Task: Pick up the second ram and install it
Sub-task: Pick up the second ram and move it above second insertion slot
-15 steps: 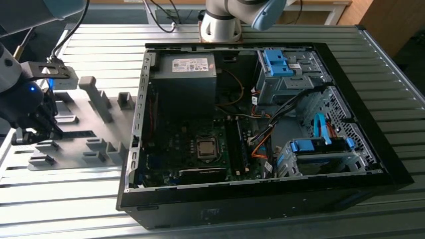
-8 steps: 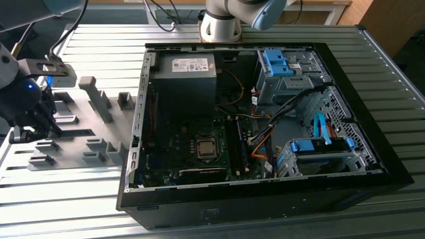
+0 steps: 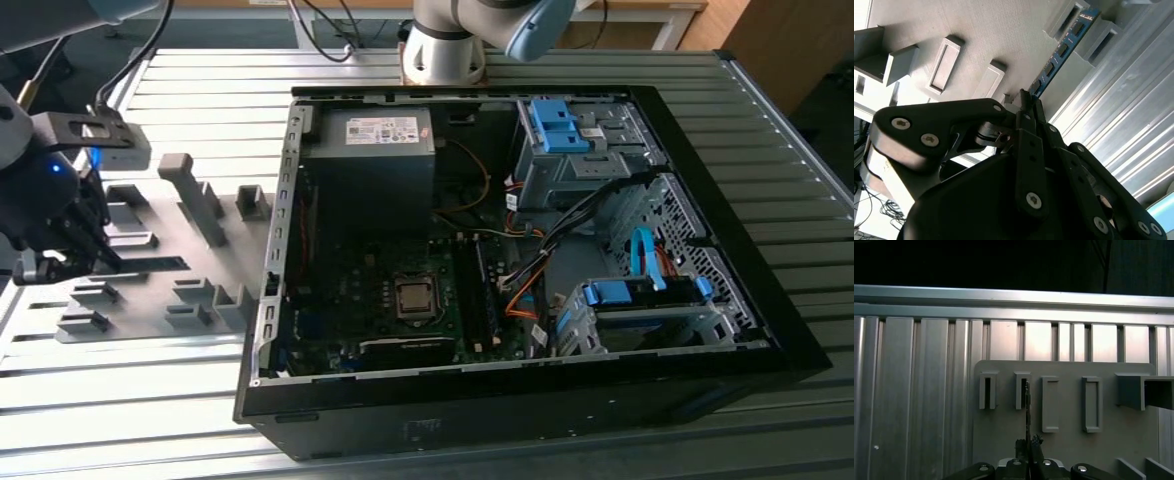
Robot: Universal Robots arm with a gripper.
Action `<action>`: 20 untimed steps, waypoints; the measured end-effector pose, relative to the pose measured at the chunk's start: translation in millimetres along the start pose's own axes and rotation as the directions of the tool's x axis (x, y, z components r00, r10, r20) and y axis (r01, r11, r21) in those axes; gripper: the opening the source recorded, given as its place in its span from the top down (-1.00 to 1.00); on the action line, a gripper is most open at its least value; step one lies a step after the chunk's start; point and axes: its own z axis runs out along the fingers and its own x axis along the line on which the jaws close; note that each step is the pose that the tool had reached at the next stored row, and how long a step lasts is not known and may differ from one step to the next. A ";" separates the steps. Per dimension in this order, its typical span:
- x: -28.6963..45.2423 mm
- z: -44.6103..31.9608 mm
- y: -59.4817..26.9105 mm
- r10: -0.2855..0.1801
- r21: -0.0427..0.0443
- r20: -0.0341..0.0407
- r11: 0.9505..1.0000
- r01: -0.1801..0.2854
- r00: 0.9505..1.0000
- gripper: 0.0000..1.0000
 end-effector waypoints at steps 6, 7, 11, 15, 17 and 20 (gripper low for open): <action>-0.2 -4.2 0.1 0.000 0.000 0.000 1.000 0.000 1.000 0.73; -0.3 -4.9 0.2 0.000 0.000 0.000 1.000 0.000 1.000 0.73; -0.4 -7.7 0.3 0.000 0.000 0.000 1.000 0.000 1.000 0.73; -0.6 -10.5 0.3 0.000 0.000 0.000 1.000 0.000 1.000 0.73; -0.7 -12.1 0.4 0.000 0.000 0.000 1.000 0.000 1.000 0.73; -0.8 -14.9 0.5 0.000 0.000 0.000 1.000 0.000 1.000 0.73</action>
